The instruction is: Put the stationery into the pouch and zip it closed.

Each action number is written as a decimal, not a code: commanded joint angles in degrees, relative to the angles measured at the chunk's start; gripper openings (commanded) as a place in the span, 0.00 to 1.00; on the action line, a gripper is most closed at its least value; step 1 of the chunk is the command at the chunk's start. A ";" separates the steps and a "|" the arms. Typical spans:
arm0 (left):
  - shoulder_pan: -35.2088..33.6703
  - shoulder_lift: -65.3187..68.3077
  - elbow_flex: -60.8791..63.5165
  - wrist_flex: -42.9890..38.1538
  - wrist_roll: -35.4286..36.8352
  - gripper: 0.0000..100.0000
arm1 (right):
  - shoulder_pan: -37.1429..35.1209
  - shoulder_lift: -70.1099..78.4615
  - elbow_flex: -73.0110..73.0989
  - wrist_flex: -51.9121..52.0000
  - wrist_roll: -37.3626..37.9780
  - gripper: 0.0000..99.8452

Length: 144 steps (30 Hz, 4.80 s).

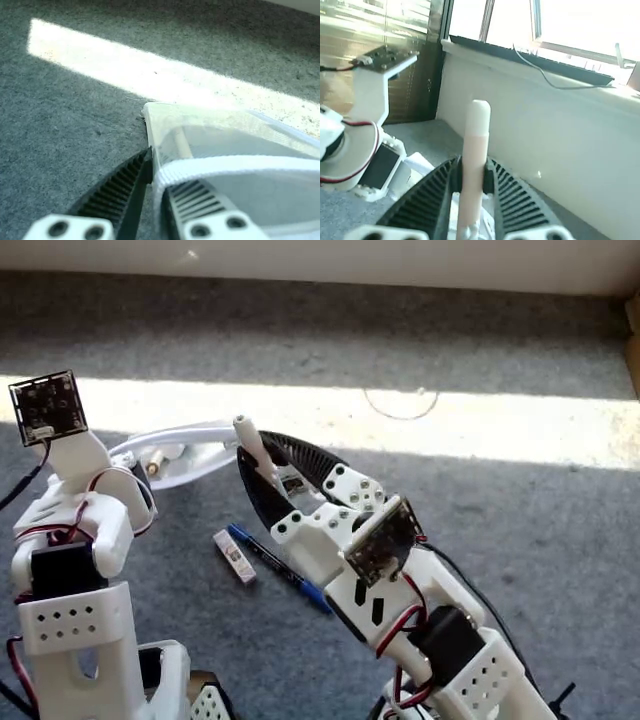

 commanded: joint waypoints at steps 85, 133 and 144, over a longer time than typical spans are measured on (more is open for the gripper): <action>-0.84 -0.75 0.04 -1.23 -0.88 0.01 | -5.85 37.85 9.01 -39.25 8.70 0.01; -0.84 -0.57 0.04 -1.32 -0.97 0.01 | -5.85 38.46 -10.42 -7.25 23.30 0.12; -0.84 -0.48 0.04 -1.41 -0.97 0.01 | -5.85 37.93 -10.42 -7.25 23.30 0.12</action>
